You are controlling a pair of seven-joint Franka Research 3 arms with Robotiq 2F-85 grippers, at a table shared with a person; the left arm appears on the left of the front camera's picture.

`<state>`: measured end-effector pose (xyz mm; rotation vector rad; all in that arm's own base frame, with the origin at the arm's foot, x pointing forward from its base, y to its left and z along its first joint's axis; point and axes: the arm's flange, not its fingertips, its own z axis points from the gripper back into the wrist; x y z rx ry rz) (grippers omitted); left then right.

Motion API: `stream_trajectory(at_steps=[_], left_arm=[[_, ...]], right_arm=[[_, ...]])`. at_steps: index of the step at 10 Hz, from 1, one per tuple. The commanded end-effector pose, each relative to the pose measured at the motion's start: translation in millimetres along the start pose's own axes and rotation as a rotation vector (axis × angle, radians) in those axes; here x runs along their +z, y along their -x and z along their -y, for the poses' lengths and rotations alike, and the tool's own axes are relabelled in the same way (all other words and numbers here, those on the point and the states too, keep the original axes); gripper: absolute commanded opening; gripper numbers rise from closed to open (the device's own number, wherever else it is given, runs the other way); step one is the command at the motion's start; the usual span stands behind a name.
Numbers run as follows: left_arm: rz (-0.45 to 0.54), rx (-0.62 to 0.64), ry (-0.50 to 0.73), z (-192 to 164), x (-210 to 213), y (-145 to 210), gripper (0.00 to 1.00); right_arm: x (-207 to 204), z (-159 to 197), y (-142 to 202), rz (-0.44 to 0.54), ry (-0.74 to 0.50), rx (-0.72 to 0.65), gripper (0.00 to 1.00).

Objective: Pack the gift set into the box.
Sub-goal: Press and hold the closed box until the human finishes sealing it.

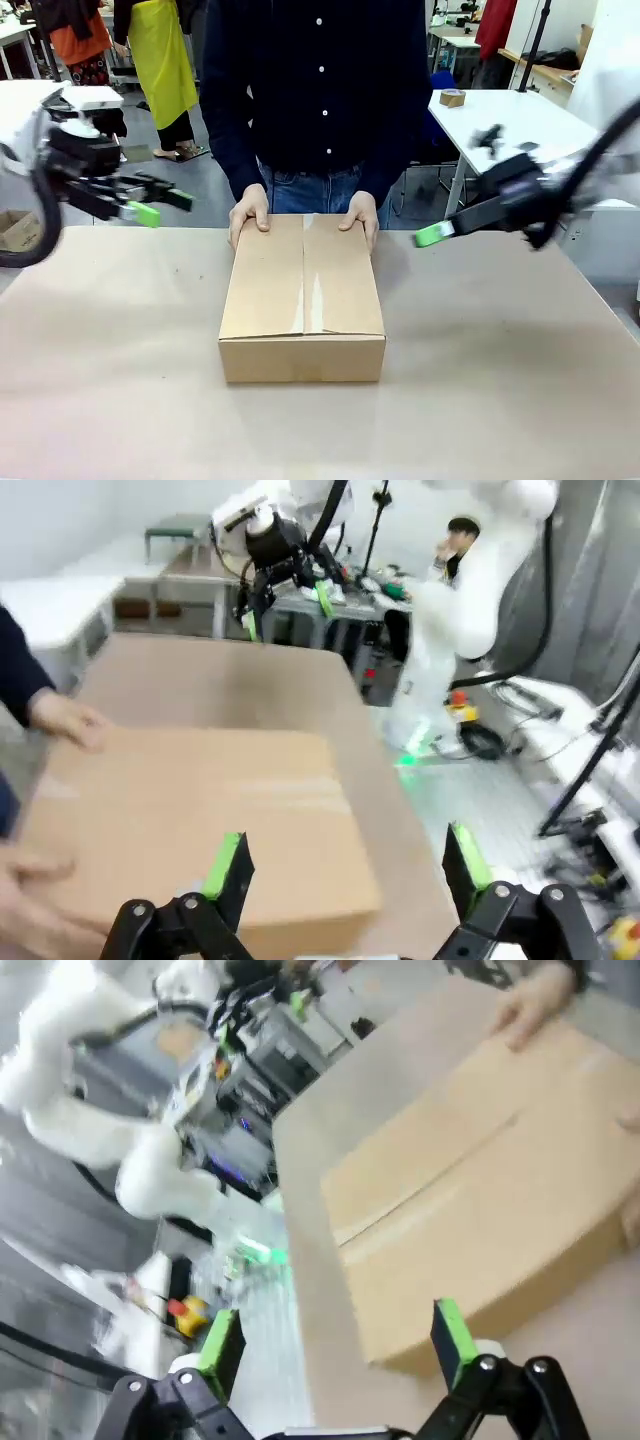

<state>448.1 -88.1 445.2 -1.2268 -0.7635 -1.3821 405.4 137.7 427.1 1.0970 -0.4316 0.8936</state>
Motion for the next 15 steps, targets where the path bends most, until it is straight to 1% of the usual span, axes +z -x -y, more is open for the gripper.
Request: stream_trajectory(at_steps=[1,2,3,4,5,6,7,8,9,10,11,12,13,14,15], left_arm=[[0.102,-0.446,-0.028,-34,-32,25,1.0],[0.138,-0.422,-0.055,-40,-40,32,1.0],[0.112,-0.389,-0.085,-40,-44,33,1.0],[0.073,-0.281,-0.081,-34,-37,16,1.0],[0.073,-0.281,-0.081,-34,-37,16,1.0],[0.1,-0.358,-0.095,-44,-47,32,1.0],[0.057,-0.308,-0.218,-57,-62,39,1.0],[0.1,-0.243,-0.286,-69,-69,49,1.0],[0.121,-0.215,-0.34,-74,-70,59,1.0],[0.114,-0.211,-0.394,-77,-73,64,1.0],[0.115,-0.228,-0.404,-83,-78,71,1.0],[0.102,-0.236,-0.389,-87,-85,78,1.0],[0.052,-0.227,-0.305,-91,-91,87,1.0],[0.002,-0.247,-0.256,-92,-97,96,1.0],[-0.026,-0.261,-0.196,-93,-100,103,1.0]], right_arm=[[-59,56,-23,0.021,0.011,0.396,1.0],[-81,69,-21,0.048,-0.034,0.435,1.0],[-87,79,-16,0.066,0.115,0.411,1.0],[-73,37,-25,-0.045,0.011,0.306,1.0],[-73,37,-25,-0.045,0.011,0.306,1.0],[-93,68,-19,-0.024,0.049,0.376,1.0],[-100,80,-23,-0.015,-0.009,0.607,1.0],[-97,97,-18,0.016,-0.05,0.688,1.0],[-94,107,-10,0.032,-0.04,0.72,1.0],[-94,116,-5,0.042,-0.014,0.724,1.0],[-98,125,-1,0.045,0.017,0.693,1.0],[-103,132,1,0.071,0.022,0.695,1.0],[-107,137,4,0.077,0.032,0.671,1.0],[-107,141,5,0.105,0.046,0.639,1.0],[-107,144,6,0.13,0.071,0.599,1.0]])
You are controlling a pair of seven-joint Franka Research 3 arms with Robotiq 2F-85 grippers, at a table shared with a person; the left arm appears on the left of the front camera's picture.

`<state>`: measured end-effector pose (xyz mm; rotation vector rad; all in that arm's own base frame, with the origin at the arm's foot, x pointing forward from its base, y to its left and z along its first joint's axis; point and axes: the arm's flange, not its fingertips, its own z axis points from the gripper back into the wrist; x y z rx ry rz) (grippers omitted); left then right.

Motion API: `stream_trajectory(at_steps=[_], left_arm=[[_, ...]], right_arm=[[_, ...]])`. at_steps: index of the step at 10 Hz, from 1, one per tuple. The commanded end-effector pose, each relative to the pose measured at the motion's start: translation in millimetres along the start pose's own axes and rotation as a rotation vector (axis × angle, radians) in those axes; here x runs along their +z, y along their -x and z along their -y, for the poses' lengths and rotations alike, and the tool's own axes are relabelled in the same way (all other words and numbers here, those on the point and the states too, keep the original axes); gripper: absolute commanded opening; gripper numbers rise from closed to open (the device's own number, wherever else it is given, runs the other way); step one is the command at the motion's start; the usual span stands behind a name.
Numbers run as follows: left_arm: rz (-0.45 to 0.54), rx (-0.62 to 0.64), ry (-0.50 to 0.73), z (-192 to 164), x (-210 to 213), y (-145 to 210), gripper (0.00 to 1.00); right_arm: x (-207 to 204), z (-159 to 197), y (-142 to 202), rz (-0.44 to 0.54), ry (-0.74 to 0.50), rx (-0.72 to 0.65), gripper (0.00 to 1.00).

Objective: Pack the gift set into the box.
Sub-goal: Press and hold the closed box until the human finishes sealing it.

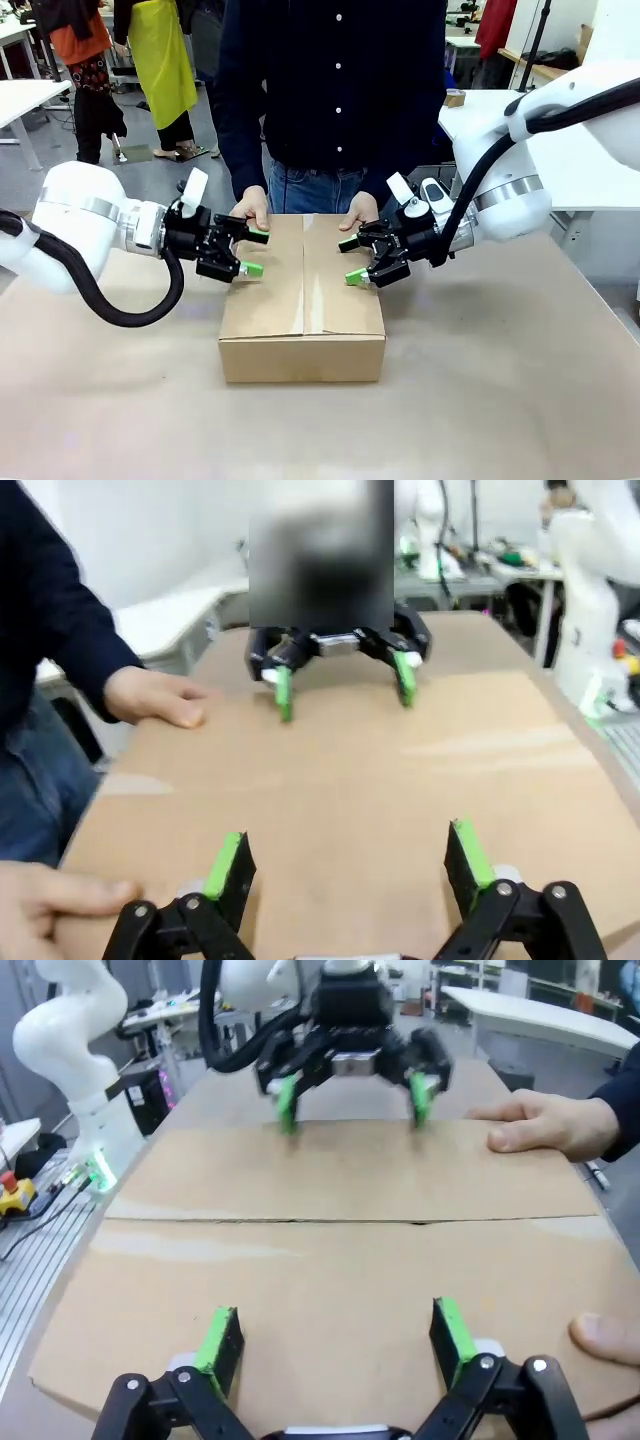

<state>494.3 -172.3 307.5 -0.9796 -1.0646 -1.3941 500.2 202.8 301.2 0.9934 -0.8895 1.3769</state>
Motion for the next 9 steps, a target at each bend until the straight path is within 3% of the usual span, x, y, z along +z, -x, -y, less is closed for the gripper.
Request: stream_trajectory(at_steps=[1,6,7,9], left_arm=[[-0.075,-0.05,0.079,-6,-2,10,1.0],[-0.174,-0.069,-0.091,-13,-4,9,1.0],[-0.094,-0.052,0.018,-13,-2,1,1.0],[-0.094,-0.052,0.018,-13,-2,1,1.0]], right_arm=[[-7,6,6,0.007,0.061,-0.041,1.0],[-20,8,10,-0.102,-0.009,-0.05,1.0],[-5,2,1,-0.004,0.014,-0.021,1.0],[-5,2,1,-0.004,0.014,-0.021,1.0]])
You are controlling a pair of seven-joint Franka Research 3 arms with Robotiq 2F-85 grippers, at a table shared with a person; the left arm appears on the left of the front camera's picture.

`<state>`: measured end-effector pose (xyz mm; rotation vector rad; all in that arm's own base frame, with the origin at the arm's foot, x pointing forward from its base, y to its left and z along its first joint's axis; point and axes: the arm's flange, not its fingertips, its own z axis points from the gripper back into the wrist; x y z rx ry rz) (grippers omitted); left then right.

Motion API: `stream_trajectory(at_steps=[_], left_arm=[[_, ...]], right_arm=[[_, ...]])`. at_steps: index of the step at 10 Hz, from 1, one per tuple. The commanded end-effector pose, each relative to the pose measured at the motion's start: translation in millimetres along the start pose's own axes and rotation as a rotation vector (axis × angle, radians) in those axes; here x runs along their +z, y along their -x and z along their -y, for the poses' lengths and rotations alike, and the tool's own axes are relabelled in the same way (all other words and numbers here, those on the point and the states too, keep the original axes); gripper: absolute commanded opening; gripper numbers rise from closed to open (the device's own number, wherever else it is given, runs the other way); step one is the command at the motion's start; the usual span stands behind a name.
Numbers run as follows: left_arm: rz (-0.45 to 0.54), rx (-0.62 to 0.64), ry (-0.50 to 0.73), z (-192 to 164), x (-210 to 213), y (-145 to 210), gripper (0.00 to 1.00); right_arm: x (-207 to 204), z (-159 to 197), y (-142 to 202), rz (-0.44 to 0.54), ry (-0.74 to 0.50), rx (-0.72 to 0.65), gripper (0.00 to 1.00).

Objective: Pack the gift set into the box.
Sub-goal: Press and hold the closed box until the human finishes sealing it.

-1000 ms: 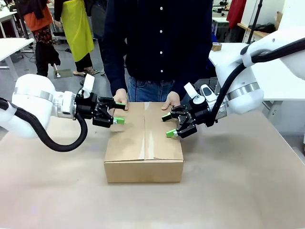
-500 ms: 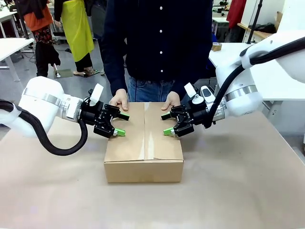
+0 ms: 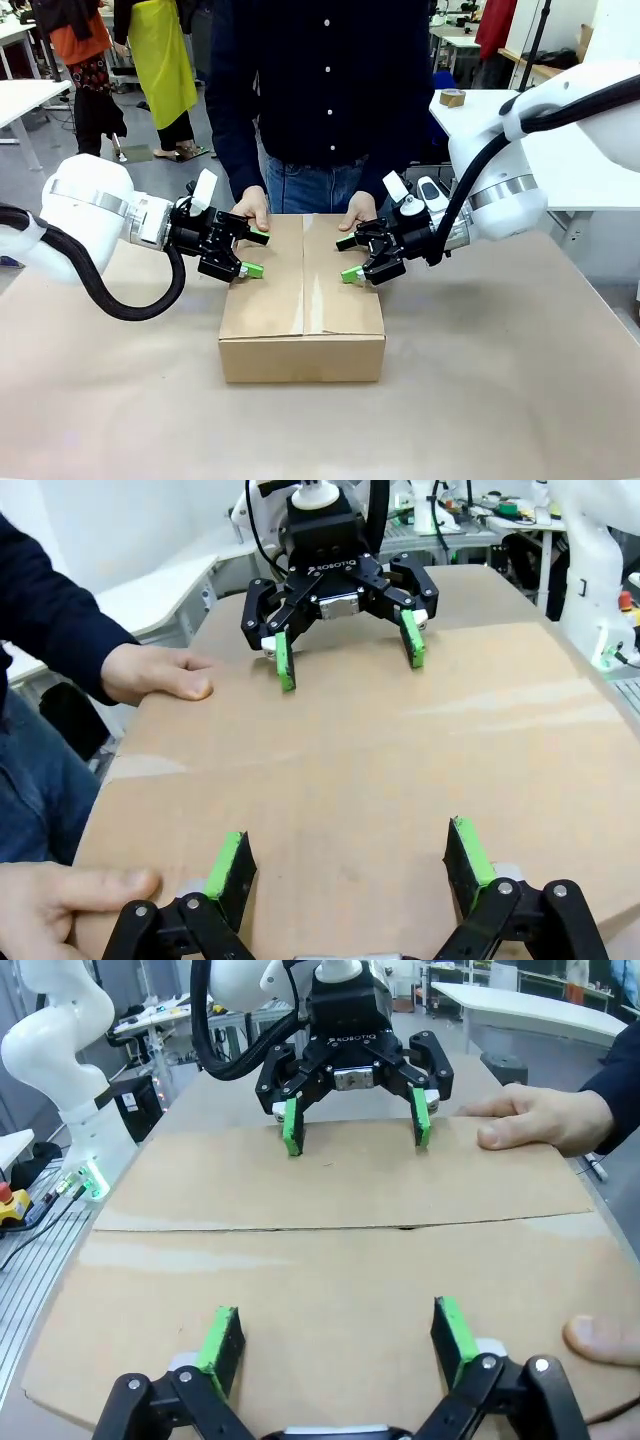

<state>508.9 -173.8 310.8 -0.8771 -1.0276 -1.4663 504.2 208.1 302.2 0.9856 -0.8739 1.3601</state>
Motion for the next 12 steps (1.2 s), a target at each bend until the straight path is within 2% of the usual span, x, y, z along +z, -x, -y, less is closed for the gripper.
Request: stream_trajectory(at_steps=[1,12], left_arm=[[0.004,0.0,0.022,2.2,-1.3,3.3,1.0],[0.004,0.0,0.022,2.2,-1.3,3.3,1.0]], right_arm=[[-0.3,-1.9,4.1,0.007,0.007,-0.001,1.0],[-0.3,-1.9,4.1,0.007,0.007,-0.001,1.0]])
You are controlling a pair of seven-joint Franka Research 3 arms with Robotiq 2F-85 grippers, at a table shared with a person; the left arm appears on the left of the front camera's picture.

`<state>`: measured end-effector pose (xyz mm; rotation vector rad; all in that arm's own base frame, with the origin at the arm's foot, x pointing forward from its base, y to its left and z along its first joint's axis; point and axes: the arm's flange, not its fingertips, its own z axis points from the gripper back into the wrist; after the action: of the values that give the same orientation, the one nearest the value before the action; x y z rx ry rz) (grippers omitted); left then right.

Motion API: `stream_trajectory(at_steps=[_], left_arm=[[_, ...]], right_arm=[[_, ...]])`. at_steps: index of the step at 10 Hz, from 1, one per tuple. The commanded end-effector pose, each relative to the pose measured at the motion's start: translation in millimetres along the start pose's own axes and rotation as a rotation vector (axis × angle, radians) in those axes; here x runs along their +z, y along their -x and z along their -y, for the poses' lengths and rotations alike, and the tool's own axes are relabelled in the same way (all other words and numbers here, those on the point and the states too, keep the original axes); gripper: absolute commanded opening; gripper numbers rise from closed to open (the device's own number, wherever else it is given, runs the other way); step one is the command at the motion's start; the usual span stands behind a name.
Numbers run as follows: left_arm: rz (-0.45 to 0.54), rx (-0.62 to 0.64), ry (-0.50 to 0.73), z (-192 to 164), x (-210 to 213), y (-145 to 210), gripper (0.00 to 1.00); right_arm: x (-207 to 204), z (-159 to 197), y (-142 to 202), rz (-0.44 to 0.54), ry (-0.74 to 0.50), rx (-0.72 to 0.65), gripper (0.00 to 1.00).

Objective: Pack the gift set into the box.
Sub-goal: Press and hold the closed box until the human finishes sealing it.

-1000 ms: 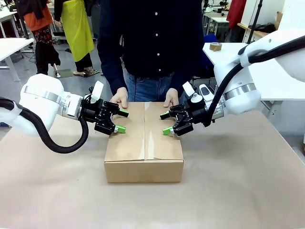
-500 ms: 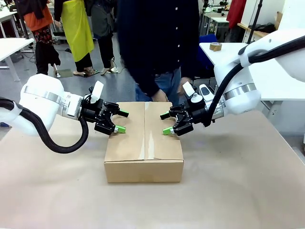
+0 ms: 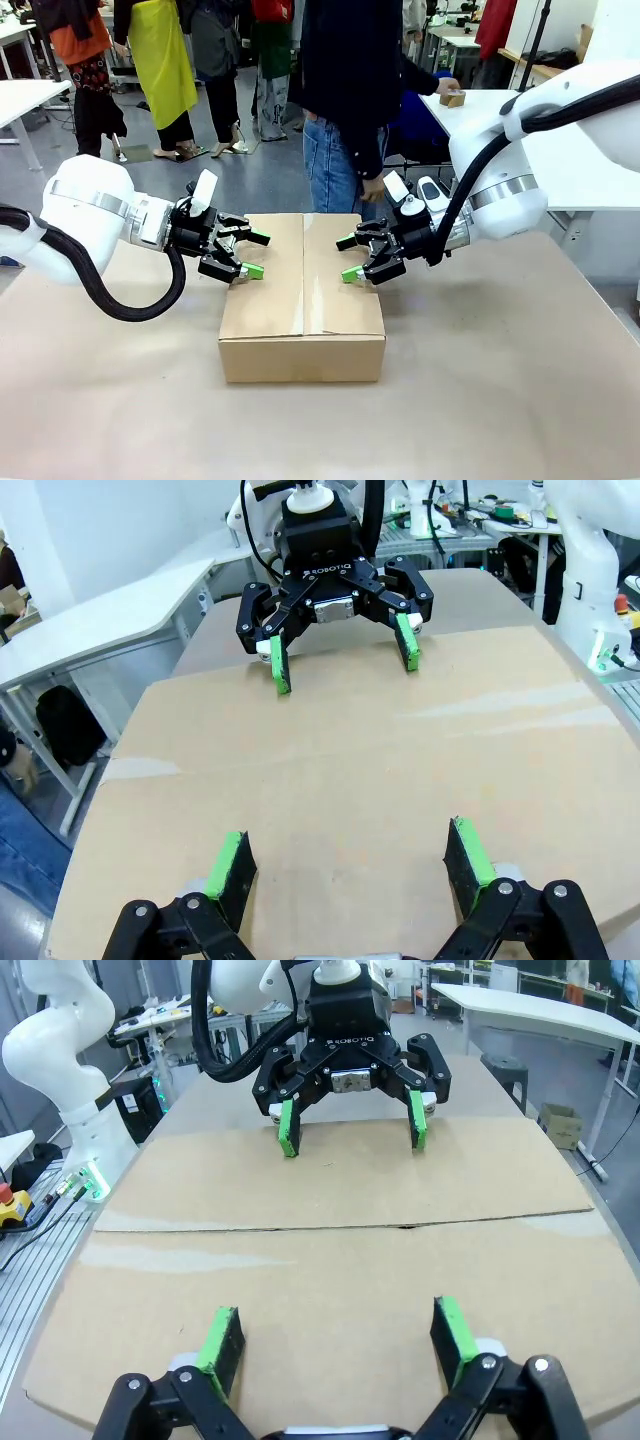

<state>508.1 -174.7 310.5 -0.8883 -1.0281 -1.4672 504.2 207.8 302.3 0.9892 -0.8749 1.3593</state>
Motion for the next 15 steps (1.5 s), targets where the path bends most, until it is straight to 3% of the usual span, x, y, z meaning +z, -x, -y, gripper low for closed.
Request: stream_trajectory(at_steps=[1,15], left_arm=[[-0.004,-0.001,0.016,1.3,-0.4,3.4,1.0],[-0.004,-0.001,0.016,1.3,-0.4,3.4,1.0]], right_arm=[[-0.6,-1.8,4.1,0.004,0.008,-0.001,1.0],[-0.6,-1.8,4.1,0.004,0.008,-0.001,1.0]])
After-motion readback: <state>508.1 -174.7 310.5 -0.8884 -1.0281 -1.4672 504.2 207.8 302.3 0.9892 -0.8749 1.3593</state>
